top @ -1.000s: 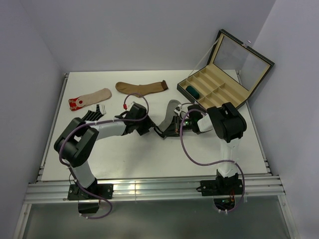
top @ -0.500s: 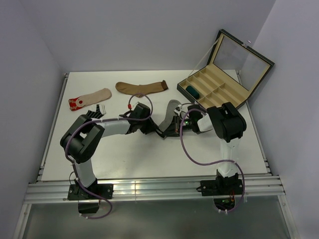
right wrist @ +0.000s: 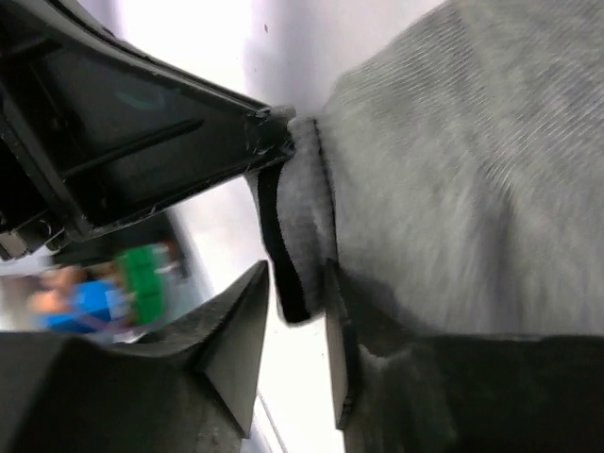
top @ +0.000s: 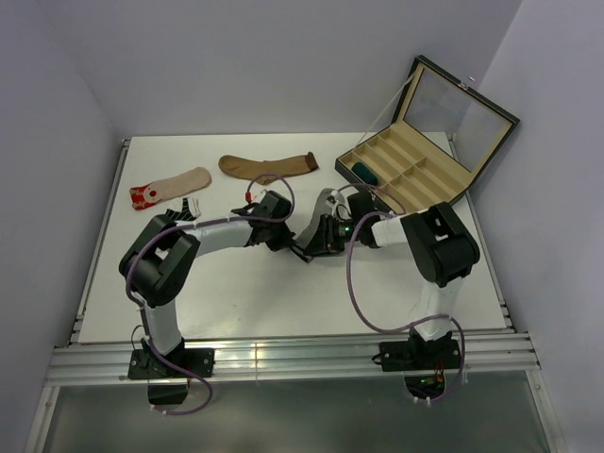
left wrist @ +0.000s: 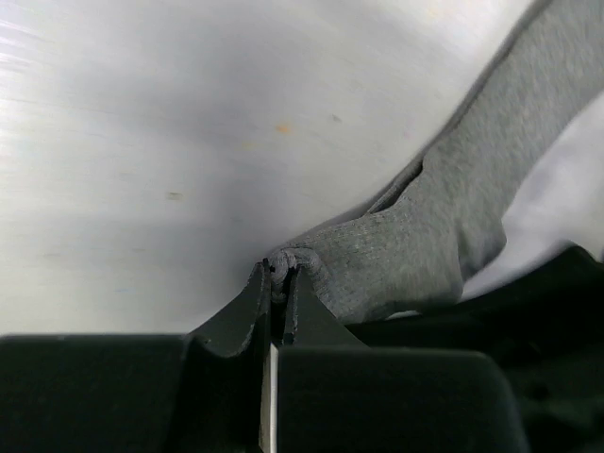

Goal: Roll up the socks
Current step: Roll the sock at the center of the board.

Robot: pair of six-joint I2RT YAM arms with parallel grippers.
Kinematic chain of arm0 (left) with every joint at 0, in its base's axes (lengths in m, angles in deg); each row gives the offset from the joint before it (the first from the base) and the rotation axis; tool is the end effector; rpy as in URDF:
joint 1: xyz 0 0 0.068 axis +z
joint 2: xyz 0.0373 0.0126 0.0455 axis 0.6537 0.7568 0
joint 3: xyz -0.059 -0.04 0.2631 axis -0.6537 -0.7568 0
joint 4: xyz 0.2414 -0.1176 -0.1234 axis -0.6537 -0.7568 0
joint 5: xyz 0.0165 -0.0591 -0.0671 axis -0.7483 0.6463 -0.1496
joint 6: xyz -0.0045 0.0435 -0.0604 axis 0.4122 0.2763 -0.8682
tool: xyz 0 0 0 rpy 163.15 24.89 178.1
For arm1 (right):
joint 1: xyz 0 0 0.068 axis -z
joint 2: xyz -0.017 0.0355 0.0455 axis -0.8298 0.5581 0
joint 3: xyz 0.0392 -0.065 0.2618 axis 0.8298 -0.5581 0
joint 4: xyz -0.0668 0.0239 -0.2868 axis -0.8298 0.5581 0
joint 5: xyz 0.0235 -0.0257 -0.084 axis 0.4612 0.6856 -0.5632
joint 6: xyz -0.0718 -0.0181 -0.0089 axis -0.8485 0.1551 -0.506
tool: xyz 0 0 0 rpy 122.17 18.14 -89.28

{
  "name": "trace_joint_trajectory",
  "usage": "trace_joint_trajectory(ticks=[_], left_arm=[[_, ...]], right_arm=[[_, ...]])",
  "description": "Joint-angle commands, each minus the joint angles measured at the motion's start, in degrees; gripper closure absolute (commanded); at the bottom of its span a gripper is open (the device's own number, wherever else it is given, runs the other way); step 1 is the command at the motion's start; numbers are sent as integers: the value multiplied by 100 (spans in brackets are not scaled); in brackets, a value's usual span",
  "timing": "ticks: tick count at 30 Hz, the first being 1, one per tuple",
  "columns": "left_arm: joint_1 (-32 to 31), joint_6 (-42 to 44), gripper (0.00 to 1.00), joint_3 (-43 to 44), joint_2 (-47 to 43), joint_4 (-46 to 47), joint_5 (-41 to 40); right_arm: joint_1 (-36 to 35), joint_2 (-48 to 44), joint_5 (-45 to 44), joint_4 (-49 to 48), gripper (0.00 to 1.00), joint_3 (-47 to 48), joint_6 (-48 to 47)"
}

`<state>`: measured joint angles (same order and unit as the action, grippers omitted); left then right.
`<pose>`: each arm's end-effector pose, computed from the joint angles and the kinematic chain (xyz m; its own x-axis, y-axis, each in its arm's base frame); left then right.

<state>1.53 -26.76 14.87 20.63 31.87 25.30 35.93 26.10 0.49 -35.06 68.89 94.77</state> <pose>0.3265 -0.2625 0.1052 -0.8058 -0.5300 -0.2639 -0.3517 0.7871 -0.5068 0.3260 0.1727 0.0593 -0.9639 -0.0037 -0.2663 -0.2389 0.4542 0.8583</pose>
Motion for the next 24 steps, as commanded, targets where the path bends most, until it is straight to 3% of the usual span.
trace_joint_trajectory(ticks=[1, 9, 15, 24], left_arm=[[167, 411, 100, -35, -262, -1141, -1041], [211, 657, 100, -53, -334, -1220, -928], [202, 728, 100, -18, -281, -1238, -814], [202, 649, 100, 8, -307, -1185, -700]], right_arm=[[-384, -628, -1387, 875, 60, 179, -1033], [-1808, -1673, -4276, 1026, 57, 162, -2097], [-2449, -2052, -4982, 473, 53, -67, -2474], [-2881, -1570, -5158, 304, 52, 126, -2844]])
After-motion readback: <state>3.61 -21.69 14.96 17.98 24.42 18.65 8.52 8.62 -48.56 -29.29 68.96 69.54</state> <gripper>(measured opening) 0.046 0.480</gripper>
